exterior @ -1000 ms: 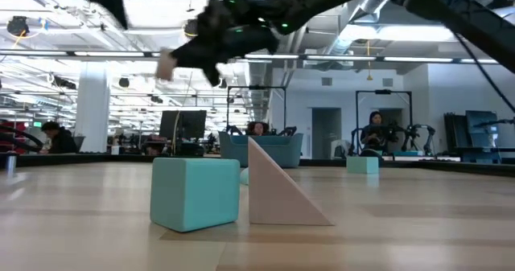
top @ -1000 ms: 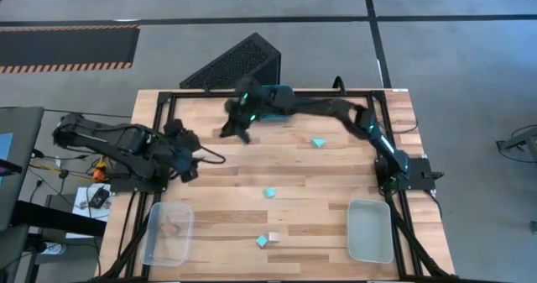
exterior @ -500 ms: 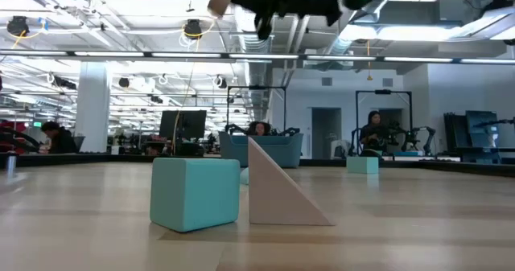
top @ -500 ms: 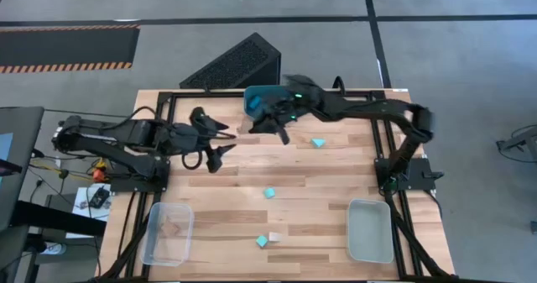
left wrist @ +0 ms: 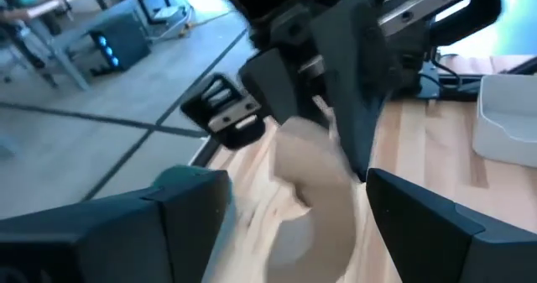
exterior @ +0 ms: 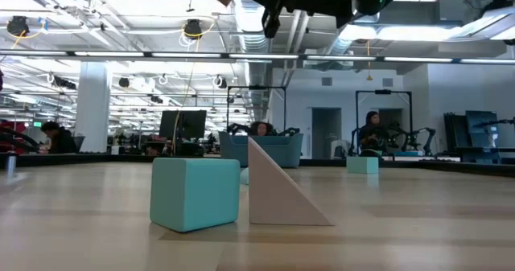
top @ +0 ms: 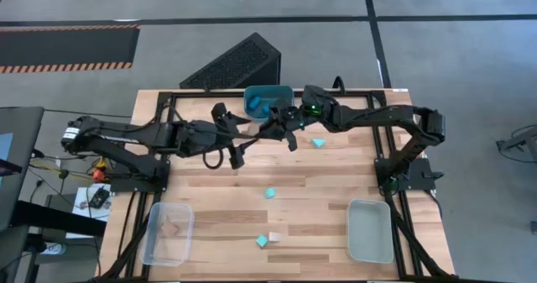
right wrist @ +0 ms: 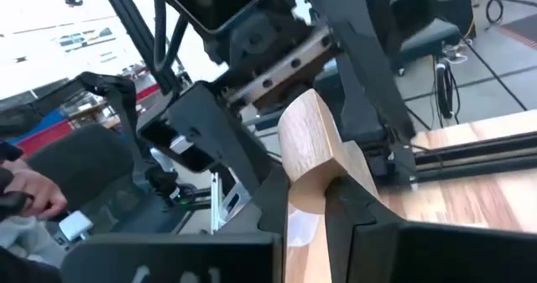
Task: Sort & place blocks by color
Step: Put the top brown block into the transparent bin
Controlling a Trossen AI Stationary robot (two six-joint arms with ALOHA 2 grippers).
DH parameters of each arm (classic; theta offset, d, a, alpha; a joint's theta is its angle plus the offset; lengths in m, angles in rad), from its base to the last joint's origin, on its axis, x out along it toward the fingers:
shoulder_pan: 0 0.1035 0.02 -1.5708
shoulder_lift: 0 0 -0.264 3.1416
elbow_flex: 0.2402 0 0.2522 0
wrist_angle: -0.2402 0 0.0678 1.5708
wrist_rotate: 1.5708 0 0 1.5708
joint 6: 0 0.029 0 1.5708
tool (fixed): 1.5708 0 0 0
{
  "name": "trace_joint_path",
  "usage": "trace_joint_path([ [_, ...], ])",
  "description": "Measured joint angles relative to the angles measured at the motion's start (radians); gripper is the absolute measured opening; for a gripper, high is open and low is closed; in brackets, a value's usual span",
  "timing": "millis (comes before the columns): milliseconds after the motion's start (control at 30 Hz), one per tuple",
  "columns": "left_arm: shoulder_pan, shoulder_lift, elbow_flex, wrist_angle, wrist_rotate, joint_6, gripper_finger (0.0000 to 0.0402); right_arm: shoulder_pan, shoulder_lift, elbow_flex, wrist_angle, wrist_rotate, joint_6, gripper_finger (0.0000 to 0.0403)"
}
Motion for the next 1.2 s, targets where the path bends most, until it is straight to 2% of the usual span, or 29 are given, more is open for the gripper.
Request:
trace_joint_path([
  [100,0.0,0.0,0.0,-0.016,-0.021,-0.049,0.0262,-0.004,0.0,0.0,0.008,0.001,0.0,0.0047],
  [167,0.0,-0.002,0.0,-0.018,-0.031,-0.074,0.024,-0.01,0.0,0.0,0.017,0.0,0.0,0.0047],
  [300,0.001,-0.009,0.0,-0.018,-0.015,-0.117,0.0175,-0.023,0.0,0.0,0.025,-0.007,0.013,0.0047],
  [567,0.001,-0.02,0.001,-0.021,0.094,-0.1,0.003,-0.023,0.0,0.0,0.039,-0.048,0.028,0.0048],
  [733,0.0,-0.057,0.002,-0.056,0.099,-0.181,0.0031,-0.021,0.001,0.002,0.043,-0.015,0.032,0.006],
  [867,0.001,-0.103,0.002,-0.152,0.04,-0.226,0.004,-0.034,-0.001,0.0,0.013,-0.031,0.046,0.0086],
  [967,0.002,-0.103,0.001,-0.331,0.035,-0.285,0.0032,-0.049,-0.001,0.0,-0.019,-0.044,0.063,0.0106],
  [1067,-0.008,-0.101,-0.001,-0.518,0.056,-0.408,0.0031,-0.062,-0.001,0.0,-0.1,-0.039,0.079,0.0121],
  [1200,-0.052,-0.101,-0.044,-0.648,0.101,-0.569,0.0032,-0.086,-0.001,0.0,-0.246,-0.028,0.089,0.013],
])
